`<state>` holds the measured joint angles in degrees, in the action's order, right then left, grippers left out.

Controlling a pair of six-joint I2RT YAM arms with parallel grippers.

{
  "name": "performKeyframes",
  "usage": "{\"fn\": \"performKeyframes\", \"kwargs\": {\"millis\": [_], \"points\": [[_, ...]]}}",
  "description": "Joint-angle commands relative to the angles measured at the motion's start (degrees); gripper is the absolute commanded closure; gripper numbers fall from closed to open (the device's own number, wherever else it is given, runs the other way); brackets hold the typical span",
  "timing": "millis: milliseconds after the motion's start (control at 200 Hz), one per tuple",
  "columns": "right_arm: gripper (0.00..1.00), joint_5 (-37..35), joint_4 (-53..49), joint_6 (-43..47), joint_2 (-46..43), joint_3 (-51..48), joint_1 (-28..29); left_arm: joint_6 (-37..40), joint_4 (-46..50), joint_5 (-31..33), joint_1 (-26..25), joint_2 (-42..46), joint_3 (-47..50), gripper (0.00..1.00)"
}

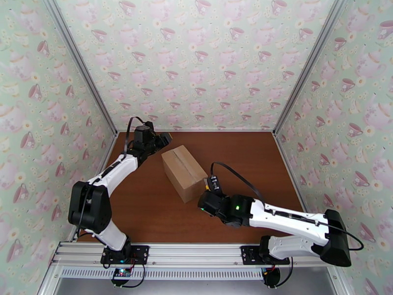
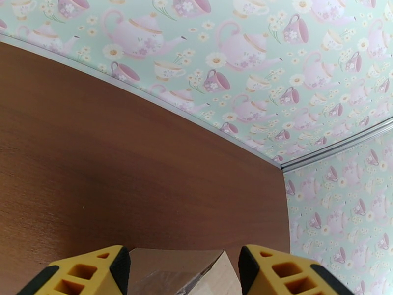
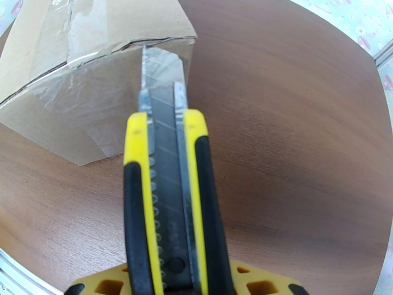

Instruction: Unpack the express box

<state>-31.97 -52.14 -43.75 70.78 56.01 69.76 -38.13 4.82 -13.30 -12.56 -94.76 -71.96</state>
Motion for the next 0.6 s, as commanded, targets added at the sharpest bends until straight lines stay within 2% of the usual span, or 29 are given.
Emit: {"fn": "performKeyframes", "kwargs": {"millis": [0,596], "points": [[1.00,-1.3,-0.9,0.4,0.2,2.4,0.8,-0.5,-0.7,-1.0,0.4,1.7,0.5,0.36],[1.00,-2.0,-1.3,-0.2,-0.1,3.0,1.4,-1.1,-1.0,-2.9,0.3,0.9,1.0,0.36]]}}
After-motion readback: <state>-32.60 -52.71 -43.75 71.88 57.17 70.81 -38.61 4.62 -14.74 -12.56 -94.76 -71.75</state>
